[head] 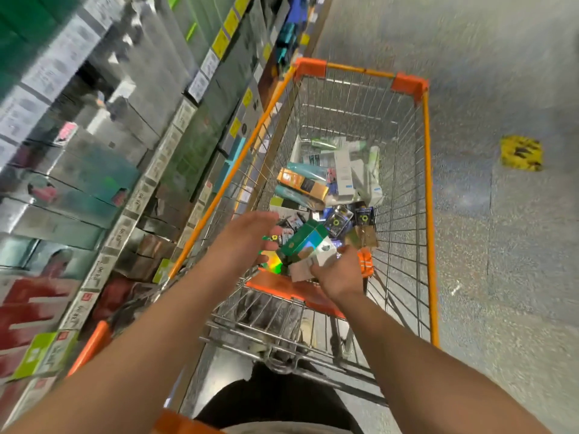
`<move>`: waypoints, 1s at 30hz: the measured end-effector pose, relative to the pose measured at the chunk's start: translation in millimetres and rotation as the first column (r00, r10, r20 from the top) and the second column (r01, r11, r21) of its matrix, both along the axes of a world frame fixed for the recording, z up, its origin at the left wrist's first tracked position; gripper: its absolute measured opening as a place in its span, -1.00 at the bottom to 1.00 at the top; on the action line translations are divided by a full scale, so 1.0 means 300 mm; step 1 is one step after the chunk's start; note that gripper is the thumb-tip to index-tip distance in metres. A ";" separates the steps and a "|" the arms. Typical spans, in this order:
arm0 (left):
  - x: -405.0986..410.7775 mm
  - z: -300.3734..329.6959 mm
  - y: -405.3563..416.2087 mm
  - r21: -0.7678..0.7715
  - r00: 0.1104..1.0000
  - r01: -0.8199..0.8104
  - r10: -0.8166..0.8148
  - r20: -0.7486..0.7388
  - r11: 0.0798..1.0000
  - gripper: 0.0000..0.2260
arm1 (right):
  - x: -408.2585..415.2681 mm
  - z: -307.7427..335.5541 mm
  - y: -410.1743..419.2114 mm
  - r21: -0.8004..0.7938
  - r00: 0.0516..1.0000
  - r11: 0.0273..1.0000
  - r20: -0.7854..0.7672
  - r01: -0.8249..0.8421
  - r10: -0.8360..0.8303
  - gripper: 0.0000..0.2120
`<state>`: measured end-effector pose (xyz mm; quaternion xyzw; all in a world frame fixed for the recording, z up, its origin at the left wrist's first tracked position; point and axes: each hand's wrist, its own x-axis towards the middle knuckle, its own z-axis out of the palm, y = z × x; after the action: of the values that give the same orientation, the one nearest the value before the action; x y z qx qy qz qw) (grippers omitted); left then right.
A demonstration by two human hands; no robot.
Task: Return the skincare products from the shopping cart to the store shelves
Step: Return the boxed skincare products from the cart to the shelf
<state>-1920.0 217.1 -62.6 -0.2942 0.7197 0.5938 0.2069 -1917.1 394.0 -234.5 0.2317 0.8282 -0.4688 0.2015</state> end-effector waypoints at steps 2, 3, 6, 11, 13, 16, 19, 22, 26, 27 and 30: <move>0.018 0.027 -0.008 0.007 1.000 -0.008 0.008 -0.008 1.000 -0.86 | 0.003 0.049 -0.006 -0.018 0.999 1.000 -0.050 -0.008 0.007 -0.41; 0.024 0.040 -0.014 0.019 1.000 -0.021 0.021 -0.010 1.000 -0.86 | 0.002 0.075 -0.010 -0.022 0.996 1.000 -0.087 -0.013 0.011 -0.40; 0.033 0.076 -0.037 0.044 0.998 -0.051 0.052 -0.024 0.998 -0.85 | 0.001 0.154 -0.029 -0.014 0.975 0.999 -0.219 -0.034 0.030 -0.42; 0.028 0.136 -0.080 0.097 0.995 -0.067 0.074 -0.072 0.993 -0.85 | -0.025 0.304 -0.086 -0.003 0.910 0.996 -0.406 -0.093 0.084 -0.41; 0.030 0.149 -0.115 0.124 0.987 -0.069 0.086 -0.134 0.990 -0.87 | -0.039 0.377 -0.127 0.006 0.873 0.992 -0.474 -0.122 0.111 -0.44; 0.037 0.192 -0.184 0.117 0.967 -0.082 0.108 -0.232 0.990 -0.85 | -0.058 0.499 -0.213 0.008 0.813 0.990 -0.569 -0.140 0.120 -0.47; 0.054 0.255 -0.273 0.089 0.940 -0.042 0.069 -0.334 0.995 -0.83 | -0.065 0.625 -0.309 -0.021 0.750 0.985 -0.652 -0.170 0.115 -0.54; 0.080 0.313 -0.377 0.048 0.905 0.003 0.018 -0.425 0.999 -0.67 | -0.064 0.751 -0.408 -0.052 0.672 0.976 -0.733 -0.211 0.106 -0.60; 0.139 0.421 -0.508 -0.071 0.845 0.040 -0.072 -0.529 0.997 -0.59 | -0.055 0.902 -0.544 -0.097 0.583 0.944 -0.805 -0.316 0.112 -0.58; 0.157 0.445 -0.540 -0.077 0.828 0.036 -0.072 -0.555 0.996 -0.58 | -0.050 0.941 -0.575 -0.123 0.566 0.931 -0.818 -0.342 0.100 -0.59; 0.214 0.506 -0.635 -0.071 0.789 0.019 -0.059 -0.612 0.997 -0.53 | -0.024 1.061 -0.669 -0.172 0.529 0.888 -0.844 -0.427 0.092 -0.63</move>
<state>-1855.7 26.6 89.0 -0.0770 0.7717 0.6304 -0.0350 -1924.4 193.3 83.9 -0.1803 0.7509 -0.6280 -0.0962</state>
